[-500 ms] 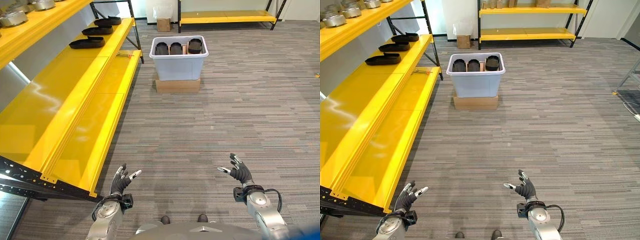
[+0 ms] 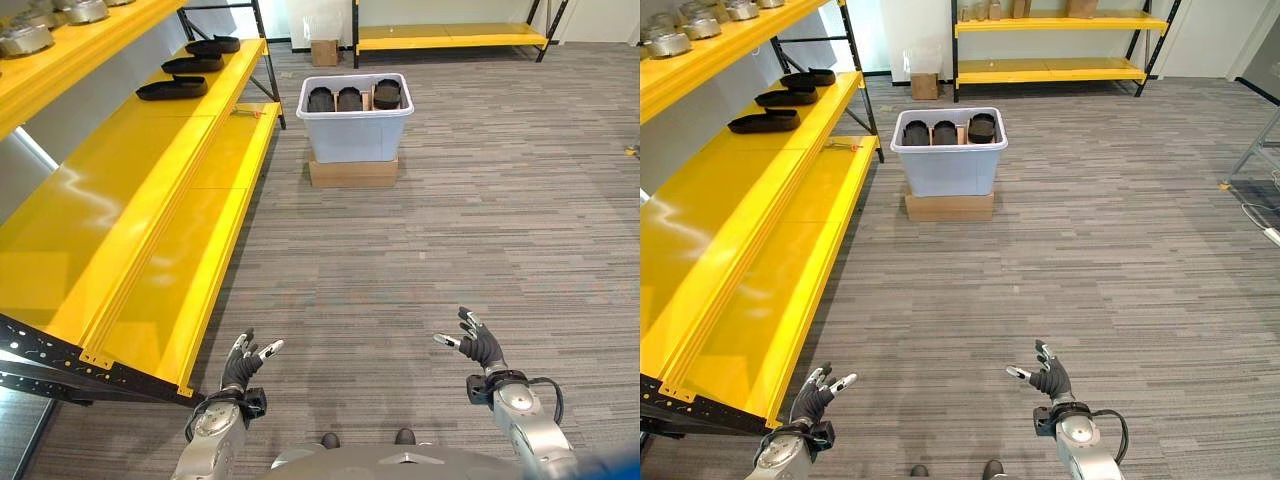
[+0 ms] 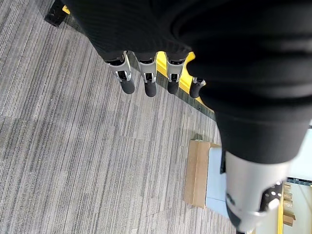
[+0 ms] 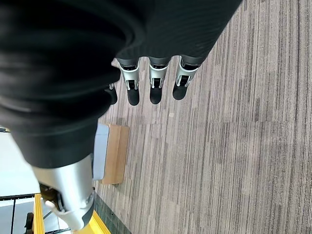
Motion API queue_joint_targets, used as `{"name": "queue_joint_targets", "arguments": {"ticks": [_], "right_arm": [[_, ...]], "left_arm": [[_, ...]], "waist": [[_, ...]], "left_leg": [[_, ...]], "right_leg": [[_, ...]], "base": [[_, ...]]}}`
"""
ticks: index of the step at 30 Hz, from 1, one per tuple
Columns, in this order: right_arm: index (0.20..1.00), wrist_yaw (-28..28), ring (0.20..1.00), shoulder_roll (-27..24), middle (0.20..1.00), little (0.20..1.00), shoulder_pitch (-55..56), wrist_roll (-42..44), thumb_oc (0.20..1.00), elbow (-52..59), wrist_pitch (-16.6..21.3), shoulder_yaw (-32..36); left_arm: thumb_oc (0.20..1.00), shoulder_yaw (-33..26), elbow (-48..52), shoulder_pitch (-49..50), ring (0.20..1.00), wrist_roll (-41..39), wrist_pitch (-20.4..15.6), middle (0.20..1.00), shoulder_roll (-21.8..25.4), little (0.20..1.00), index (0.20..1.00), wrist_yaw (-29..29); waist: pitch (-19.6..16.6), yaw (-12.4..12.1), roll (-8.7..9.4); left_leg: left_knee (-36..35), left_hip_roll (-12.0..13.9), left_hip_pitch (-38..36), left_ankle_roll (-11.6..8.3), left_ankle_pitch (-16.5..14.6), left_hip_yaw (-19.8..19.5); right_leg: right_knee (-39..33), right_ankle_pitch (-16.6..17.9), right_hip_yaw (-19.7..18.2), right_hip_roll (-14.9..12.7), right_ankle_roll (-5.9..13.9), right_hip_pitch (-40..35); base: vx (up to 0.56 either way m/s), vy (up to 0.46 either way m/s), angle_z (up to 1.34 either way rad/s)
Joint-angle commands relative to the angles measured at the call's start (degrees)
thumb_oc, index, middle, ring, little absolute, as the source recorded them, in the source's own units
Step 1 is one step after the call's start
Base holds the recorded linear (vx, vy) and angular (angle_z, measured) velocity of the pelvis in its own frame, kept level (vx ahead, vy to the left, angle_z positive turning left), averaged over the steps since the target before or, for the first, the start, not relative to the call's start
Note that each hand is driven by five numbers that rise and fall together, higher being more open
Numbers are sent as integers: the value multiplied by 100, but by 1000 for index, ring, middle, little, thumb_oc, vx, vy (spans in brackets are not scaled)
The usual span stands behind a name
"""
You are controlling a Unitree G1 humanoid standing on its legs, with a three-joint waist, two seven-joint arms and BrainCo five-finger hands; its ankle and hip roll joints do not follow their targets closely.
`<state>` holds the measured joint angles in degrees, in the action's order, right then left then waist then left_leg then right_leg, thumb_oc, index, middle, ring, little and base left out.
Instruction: Move parts from the plastic box to the shelf.
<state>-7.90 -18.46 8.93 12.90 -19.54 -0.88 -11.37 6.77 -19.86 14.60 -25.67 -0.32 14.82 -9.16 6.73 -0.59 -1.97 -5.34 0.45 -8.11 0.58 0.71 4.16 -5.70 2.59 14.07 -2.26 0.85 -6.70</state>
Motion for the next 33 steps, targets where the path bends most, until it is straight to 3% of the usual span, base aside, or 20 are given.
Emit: {"name": "queue_joint_targets", "arguments": {"ticks": [1, 27, 30, 33], "right_arm": [[1000, -4, 1000, -26, 1000, 1000, -164, 87, 1000, 302, 165, 26], [1000, -25, 1000, 0, 1000, 1000, -174, 78, 1000, 240, 130, 25], [1000, -19, 1000, 10, 1000, 1000, -174, 83, 1000, 235, 120, 47], [1000, -21, 1000, 40, 1000, 1000, -226, 90, 1000, 198, 102, 110]], "left_arm": [[1000, 58, -148, -252, 1000, -34, -192, 1000, 78, 1000, 1000, -32], [1000, 15, -157, -265, 1000, 39, -207, 1000, 43, 1000, 1000, -120], [1000, -26, -130, -247, 1000, 12, -214, 1000, 42, 1000, 1000, -123], [1000, -95, -69, -257, 1000, -8, -234, 1000, 88, 1000, 1000, -159]], "waist": [[-114, 47, 24], [-107, 16, 75], [-104, 2, 88], [-62, -30, 66]], "left_leg": [[34, 247, 201, -307, -235, -339], [34, 209, 156, -258, -286, -358], [34, 174, 168, -223, -302, -353], [34, 19, 210, -61, -329, -409]], "right_leg": [[70, -602, -100, -541, 632, -276], [70, -586, -89, -585, 656, -320], [70, -547, -102, -622, 689, -301], [441, -511, -223, -807, 770, -64]], "base": [[0, 0, 0], [0, 0, 0], [-3, 60, 0], [-30, 136, -3]]}}
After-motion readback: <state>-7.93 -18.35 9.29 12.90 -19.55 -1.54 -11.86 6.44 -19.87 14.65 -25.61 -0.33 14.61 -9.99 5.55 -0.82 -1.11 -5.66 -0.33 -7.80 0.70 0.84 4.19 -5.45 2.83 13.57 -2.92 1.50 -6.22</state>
